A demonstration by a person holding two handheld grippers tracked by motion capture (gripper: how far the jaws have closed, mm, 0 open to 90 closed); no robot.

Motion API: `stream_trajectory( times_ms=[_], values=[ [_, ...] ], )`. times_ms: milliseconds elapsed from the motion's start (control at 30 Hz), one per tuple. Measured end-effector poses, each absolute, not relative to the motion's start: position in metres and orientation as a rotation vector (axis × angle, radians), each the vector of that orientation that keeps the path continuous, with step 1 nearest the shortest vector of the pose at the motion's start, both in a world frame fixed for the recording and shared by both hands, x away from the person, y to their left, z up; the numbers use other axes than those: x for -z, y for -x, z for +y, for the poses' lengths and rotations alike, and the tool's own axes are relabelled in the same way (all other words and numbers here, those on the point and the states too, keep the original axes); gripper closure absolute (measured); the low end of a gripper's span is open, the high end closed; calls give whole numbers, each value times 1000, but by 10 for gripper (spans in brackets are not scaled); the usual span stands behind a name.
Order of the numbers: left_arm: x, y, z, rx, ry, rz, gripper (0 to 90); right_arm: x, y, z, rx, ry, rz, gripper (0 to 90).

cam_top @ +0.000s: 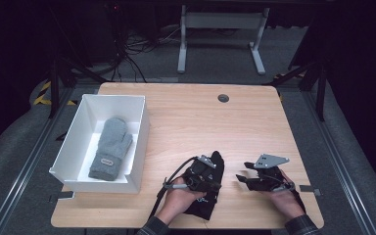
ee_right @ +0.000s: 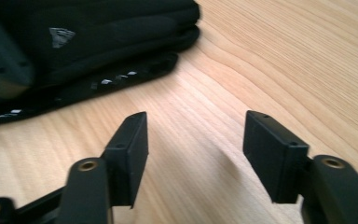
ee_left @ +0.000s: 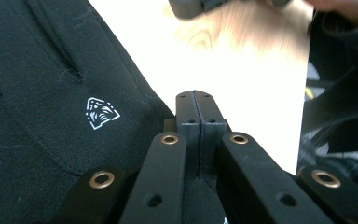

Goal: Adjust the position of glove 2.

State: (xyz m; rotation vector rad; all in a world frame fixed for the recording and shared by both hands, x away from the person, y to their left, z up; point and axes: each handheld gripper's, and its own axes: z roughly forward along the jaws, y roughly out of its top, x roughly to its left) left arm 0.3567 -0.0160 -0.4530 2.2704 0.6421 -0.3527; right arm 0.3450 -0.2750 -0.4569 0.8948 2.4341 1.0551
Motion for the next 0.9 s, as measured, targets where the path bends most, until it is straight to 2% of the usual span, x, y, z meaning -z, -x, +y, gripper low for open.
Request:
stream_trajectory(
  times_ms=[333, 567, 700, 900],
  values=[
    [448, -348, 1, 267, -2386, 633, 900, 463, -356, -287, -989, -960, 2379, 351],
    [445, -352, 28, 180, -2407, 688, 900, 465, -357, -287, -975, -956, 2365, 326],
    [444, -356, 44, 121, -2407, 732, 900, 466, -359, -288, -981, -951, 2348, 274],
    [440, -356, 51, 93, -2385, 730, 900, 469, -361, -289, -997, -970, 2326, 236]
  ],
)
